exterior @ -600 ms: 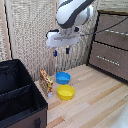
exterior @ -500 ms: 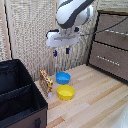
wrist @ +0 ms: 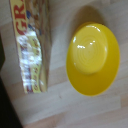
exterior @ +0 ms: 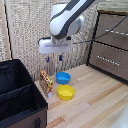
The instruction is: Kindly direct your grabber toward the cereal bar. Delicately grip the cereal bar using your grabber. Transport the clutched cereal bar to the rear part of the organizer. Set the cereal bar down and place it in the rear section of the organizer.
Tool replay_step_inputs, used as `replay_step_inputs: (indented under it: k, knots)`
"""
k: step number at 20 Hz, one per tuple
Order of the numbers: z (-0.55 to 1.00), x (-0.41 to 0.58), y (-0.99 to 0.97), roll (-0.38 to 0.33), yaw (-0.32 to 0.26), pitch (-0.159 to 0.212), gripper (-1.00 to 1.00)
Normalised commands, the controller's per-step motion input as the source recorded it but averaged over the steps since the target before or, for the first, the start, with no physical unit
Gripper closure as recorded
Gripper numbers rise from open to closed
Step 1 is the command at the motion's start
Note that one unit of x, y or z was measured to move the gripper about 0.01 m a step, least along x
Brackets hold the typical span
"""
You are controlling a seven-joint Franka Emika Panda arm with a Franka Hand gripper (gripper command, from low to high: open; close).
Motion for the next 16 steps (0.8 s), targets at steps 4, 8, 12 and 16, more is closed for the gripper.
replay_step_inputs:
  k: [4,8,12,16]
  knots:
    - [-0.32,0.465,0.43,-0.061,-0.046,0.055,-1.0]
    - [-0.4,0.359,0.36,-0.105,-0.003,0.118,-1.0]
    - [-0.51,0.154,0.21,-0.167,0.045,0.207,-1.0]
    - [-0.28,0.082,0.12,-0.112,0.045,0.116,-1.0]
